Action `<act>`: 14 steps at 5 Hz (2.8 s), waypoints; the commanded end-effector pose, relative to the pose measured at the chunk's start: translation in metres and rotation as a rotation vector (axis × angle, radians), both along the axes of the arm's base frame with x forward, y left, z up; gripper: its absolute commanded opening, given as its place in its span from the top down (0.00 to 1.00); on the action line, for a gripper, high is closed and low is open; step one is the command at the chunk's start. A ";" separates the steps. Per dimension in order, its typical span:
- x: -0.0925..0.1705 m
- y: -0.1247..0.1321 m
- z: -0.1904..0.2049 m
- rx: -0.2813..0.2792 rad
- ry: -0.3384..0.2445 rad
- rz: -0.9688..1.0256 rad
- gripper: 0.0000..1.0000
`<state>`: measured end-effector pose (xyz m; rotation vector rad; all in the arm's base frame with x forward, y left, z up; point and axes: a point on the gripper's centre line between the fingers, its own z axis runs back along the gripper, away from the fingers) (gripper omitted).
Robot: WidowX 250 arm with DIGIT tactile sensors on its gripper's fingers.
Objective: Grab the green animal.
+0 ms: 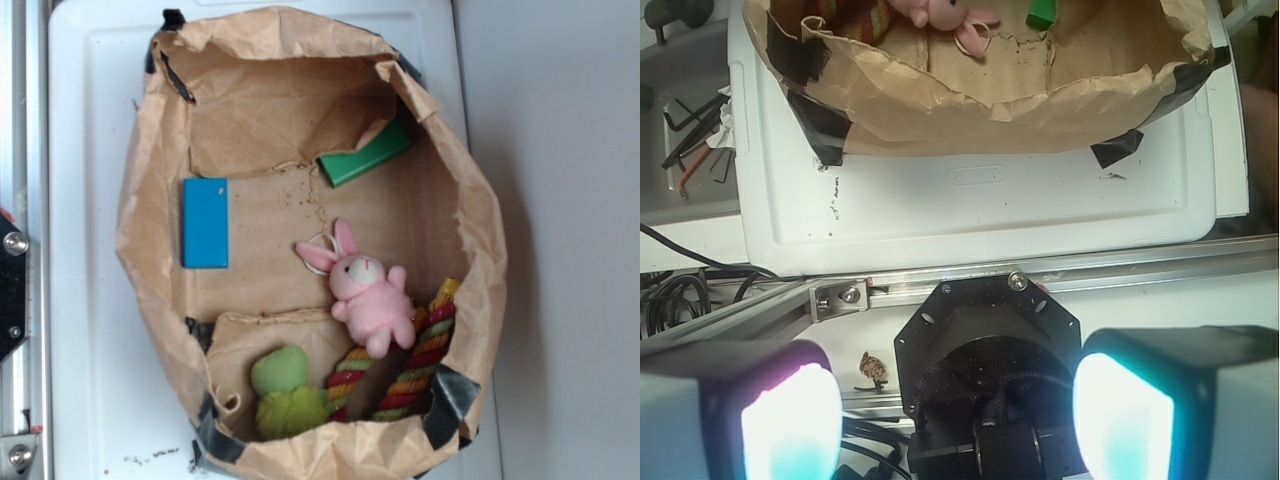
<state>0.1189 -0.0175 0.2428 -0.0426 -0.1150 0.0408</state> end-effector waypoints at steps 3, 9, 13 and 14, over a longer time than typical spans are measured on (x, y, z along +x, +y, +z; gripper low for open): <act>0.080 -0.007 -0.008 -0.012 -0.041 0.033 0.00; 0.170 0.022 -0.070 0.243 -0.270 -0.411 0.00; 0.172 0.028 -0.079 0.216 -0.275 -0.544 0.00; 0.172 0.028 -0.079 0.216 -0.275 -0.544 0.00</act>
